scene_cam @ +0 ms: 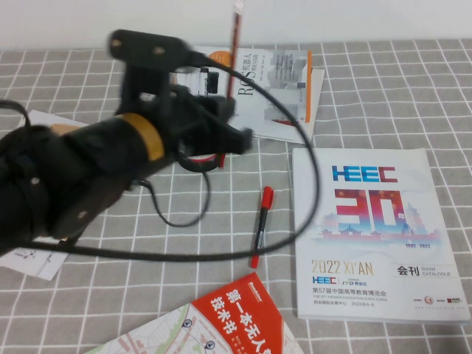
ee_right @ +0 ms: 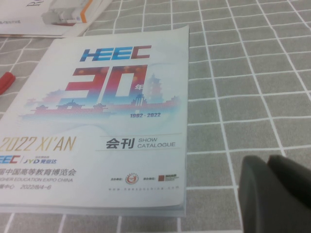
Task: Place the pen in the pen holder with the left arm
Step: Place the pen onto the pen holder
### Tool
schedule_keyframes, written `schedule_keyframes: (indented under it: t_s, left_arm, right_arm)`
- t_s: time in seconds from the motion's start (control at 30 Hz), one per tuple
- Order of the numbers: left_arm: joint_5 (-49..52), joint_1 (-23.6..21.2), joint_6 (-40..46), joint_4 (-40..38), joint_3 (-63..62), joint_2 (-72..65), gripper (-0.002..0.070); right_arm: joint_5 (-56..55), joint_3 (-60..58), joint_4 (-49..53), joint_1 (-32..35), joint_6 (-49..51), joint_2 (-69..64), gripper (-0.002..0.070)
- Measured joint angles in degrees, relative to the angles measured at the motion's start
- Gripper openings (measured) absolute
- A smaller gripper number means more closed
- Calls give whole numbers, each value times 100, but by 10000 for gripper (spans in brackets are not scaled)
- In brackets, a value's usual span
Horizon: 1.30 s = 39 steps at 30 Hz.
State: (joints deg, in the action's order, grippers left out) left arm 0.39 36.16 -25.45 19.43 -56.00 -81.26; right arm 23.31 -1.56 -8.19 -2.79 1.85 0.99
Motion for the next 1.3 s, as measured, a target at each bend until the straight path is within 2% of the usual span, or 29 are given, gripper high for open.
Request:
schedule_keyframes:
  t_s: [0.2,0.4,0.63,0.9,1.3]
  left_arm:
    - [-1591,-833,-74,77,242,-359,22]
    - [-2796,-1261,51,-68,242,-983,22]
    - [-3854,-1300,715,-513,242,-1626,22]
    - [-4473,-1300,1164,-1030,242,-1954,22]
    - [-4507,-1300,1487,-1203,-188,-2474,22]
  right_arm:
    - [0,0,0,0,0,0,-13]
    - [0,0,0,0,0,0,-13]
    - [0,0,0,0,0,0,-13]
    - [0,0,0,0,0,0,-13]
    - [0,0,0,0,0,0,-13]
